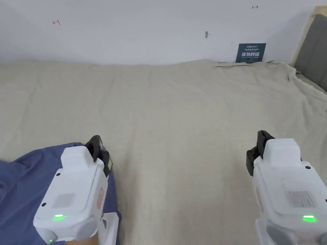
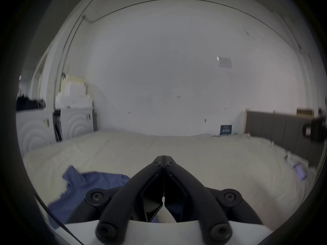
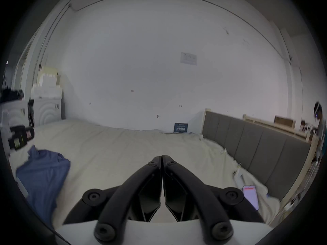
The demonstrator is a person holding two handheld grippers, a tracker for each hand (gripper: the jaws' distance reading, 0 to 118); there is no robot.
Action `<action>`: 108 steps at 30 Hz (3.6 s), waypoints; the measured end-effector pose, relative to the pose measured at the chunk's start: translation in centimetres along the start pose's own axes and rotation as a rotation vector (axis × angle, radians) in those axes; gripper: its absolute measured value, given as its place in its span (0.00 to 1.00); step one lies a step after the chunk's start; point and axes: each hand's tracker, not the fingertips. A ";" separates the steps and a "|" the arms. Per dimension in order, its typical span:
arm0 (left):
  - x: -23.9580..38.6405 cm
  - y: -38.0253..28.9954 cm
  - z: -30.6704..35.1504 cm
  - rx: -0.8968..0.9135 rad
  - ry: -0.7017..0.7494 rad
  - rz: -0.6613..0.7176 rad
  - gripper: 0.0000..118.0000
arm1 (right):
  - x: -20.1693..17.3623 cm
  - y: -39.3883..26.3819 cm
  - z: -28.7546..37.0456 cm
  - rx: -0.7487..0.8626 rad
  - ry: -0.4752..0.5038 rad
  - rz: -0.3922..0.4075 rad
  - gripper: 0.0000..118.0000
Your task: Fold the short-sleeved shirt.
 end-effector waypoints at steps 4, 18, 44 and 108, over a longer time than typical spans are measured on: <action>-3.7 0.6 -0.6 -0.042 -0.198 0.632 0.00 | -2.8 0.8 0.8 0.117 -0.139 0.428 0.00; -0.2 1.8 1.2 0.050 -0.098 0.030 0.00 | -0.8 0.5 1.2 0.043 -0.061 0.127 0.00; 1.3 0.0 0.4 0.033 0.030 -0.268 0.00 | 0.2 1.3 1.2 -0.058 0.052 -0.182 0.00; -20.1 3.3 14.6 0.044 0.613 -0.285 0.00 | -22.3 7.0 0.8 0.055 0.633 -0.125 0.00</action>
